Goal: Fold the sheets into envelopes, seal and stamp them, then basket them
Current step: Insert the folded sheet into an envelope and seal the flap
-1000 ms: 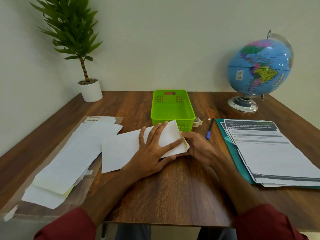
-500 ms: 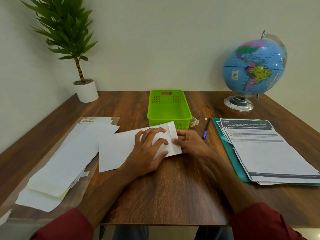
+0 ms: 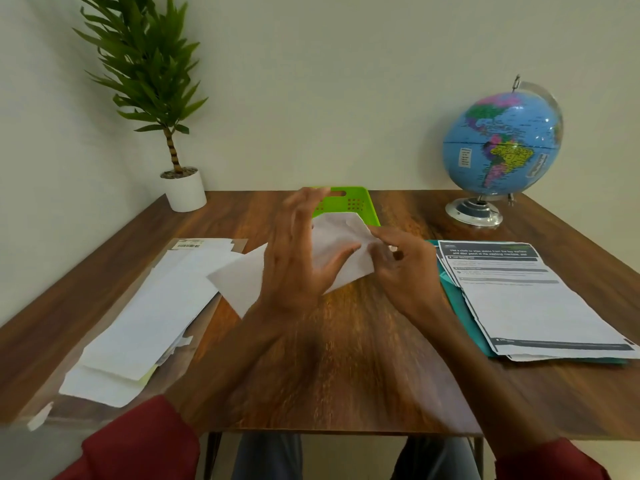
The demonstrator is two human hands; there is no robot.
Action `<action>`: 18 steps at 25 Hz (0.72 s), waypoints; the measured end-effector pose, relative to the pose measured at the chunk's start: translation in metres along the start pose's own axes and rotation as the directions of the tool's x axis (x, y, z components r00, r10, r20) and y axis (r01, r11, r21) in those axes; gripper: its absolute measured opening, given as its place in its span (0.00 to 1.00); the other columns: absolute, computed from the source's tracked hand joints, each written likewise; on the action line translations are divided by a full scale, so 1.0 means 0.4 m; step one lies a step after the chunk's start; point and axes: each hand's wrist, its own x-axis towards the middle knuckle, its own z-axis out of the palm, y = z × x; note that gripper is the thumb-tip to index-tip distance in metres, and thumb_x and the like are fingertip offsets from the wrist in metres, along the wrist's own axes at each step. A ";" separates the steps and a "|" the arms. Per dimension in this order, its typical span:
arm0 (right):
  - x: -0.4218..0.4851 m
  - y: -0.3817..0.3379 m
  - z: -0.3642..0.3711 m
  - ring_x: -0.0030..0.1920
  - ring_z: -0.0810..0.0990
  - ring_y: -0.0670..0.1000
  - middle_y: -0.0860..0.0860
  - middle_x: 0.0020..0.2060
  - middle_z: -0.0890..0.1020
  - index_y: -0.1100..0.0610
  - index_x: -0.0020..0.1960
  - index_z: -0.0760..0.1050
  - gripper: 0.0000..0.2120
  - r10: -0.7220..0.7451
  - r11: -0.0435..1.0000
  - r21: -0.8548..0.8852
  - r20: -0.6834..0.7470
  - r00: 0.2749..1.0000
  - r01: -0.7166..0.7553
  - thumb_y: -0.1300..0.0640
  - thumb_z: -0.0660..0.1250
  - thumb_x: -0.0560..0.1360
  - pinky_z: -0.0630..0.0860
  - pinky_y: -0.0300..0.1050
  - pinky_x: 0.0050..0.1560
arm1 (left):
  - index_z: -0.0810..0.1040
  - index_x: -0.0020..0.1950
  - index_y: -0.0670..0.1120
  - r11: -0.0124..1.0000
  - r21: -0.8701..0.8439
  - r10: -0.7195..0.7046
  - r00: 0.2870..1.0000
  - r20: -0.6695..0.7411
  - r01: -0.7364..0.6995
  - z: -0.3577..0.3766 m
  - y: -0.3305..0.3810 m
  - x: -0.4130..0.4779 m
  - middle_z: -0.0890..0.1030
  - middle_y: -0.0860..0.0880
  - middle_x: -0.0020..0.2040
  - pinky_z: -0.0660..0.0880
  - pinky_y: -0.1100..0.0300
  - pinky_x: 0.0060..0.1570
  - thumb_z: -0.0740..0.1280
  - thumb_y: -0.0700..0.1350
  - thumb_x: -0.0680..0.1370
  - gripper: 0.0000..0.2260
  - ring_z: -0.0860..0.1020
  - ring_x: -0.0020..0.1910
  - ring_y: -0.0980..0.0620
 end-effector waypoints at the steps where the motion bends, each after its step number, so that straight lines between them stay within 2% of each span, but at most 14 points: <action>1: 0.003 -0.011 -0.010 0.48 0.82 0.37 0.45 0.52 0.85 0.53 0.62 0.83 0.14 -0.073 0.997 -0.021 -0.032 0.997 0.072 0.63 0.68 0.78 0.76 0.31 0.44 | 0.73 0.70 0.41 1.000 0.010 0.023 1.000 -0.012 -0.022 -0.009 0.012 0.016 0.73 0.43 0.69 0.77 0.54 0.60 0.78 0.53 0.74 0.30 0.74 0.65 0.47; 3: 0.002 -0.031 -0.025 0.52 0.82 0.45 0.48 0.55 0.85 0.46 0.64 0.80 0.20 -0.193 0.978 -0.091 -0.041 0.980 0.188 0.64 0.71 0.76 0.80 0.43 0.49 | 0.80 0.63 0.42 0.997 0.025 0.069 0.997 -0.039 -0.068 -0.021 0.027 0.030 0.76 0.41 0.66 0.76 0.55 0.62 0.76 0.53 0.75 0.22 0.75 0.65 0.47; 5: -0.004 -0.052 -0.039 0.54 0.82 0.51 0.51 0.55 0.85 0.45 0.64 0.79 0.25 -0.304 0.939 -0.188 -0.067 0.950 0.288 0.68 0.73 0.74 0.81 0.49 0.52 | 0.82 0.56 0.42 0.996 -0.004 0.089 0.994 -0.065 -0.090 -0.037 0.038 0.026 0.78 0.41 0.62 0.79 0.53 0.56 0.74 0.52 0.77 0.15 0.77 0.62 0.49; 7: -0.010 -0.075 -0.058 0.55 0.81 0.53 0.55 0.54 0.85 0.50 0.61 0.82 0.21 -0.393 0.897 -0.254 -0.084 0.916 0.362 0.70 0.72 0.74 0.81 0.49 0.51 | 0.81 0.52 0.43 0.995 -0.038 0.092 0.994 -0.060 -0.095 -0.055 0.039 0.009 0.80 0.44 0.58 0.81 0.50 0.49 0.74 0.49 0.77 0.11 0.78 0.58 0.49; 9: -0.034 -0.093 -0.074 0.53 0.81 0.55 0.56 0.53 0.85 0.54 0.58 0.85 0.17 -0.434 0.871 -0.272 -0.035 0.900 0.409 0.69 0.70 0.74 0.79 0.50 0.48 | 0.81 0.52 0.44 0.994 -0.063 0.095 0.995 0.012 -0.094 -0.078 0.039 -0.023 0.80 0.47 0.55 0.80 0.49 0.43 0.75 0.46 0.77 0.08 0.79 0.54 0.50; 11: -0.073 -0.092 -0.083 0.51 0.79 0.55 0.55 0.52 0.83 0.55 0.56 0.86 0.16 -0.459 0.848 -0.252 0.087 0.884 0.466 0.68 0.70 0.73 0.77 0.52 0.44 | 0.81 0.51 0.45 0.986 -0.060 0.163 0.975 0.148 -0.156 -0.107 0.030 -0.066 0.82 0.49 0.52 0.80 0.51 0.42 0.73 0.45 0.78 0.06 0.78 0.52 0.50; 14: -0.152 -0.080 -0.086 0.52 0.78 0.52 0.51 0.53 0.81 0.52 0.58 0.85 0.17 -0.434 0.822 -0.220 0.354 0.829 0.525 0.65 0.72 0.72 0.77 0.52 0.44 | 0.83 0.50 0.45 0.968 -0.084 0.252 0.893 0.374 -0.238 -0.156 0.010 -0.143 0.84 0.50 0.51 0.79 0.55 0.48 0.68 0.49 0.79 0.08 0.79 0.54 0.51; 16: -0.206 -0.069 -0.077 0.53 0.78 0.50 0.50 0.55 0.80 0.51 0.59 0.84 0.18 -0.369 0.816 -0.225 0.506 0.779 0.533 0.62 0.72 0.71 0.79 0.49 0.44 | 0.83 0.51 0.46 0.977 -0.103 0.215 0.824 0.525 -0.188 -0.179 -0.001 -0.190 0.84 0.50 0.54 0.79 0.54 0.53 0.64 0.50 0.79 0.11 0.80 0.56 0.52; 18: -0.250 -0.055 -0.062 0.56 0.77 0.49 0.49 0.58 0.79 0.49 0.63 0.82 0.20 -0.256 0.851 -0.221 0.618 0.743 0.476 0.59 0.69 0.72 0.81 0.47 0.48 | 0.83 0.55 0.47 0.990 -0.064 0.139 0.735 0.664 -0.128 -0.186 -0.009 -0.228 0.84 0.51 0.58 0.79 0.55 0.58 0.65 0.50 0.79 0.11 0.80 0.59 0.54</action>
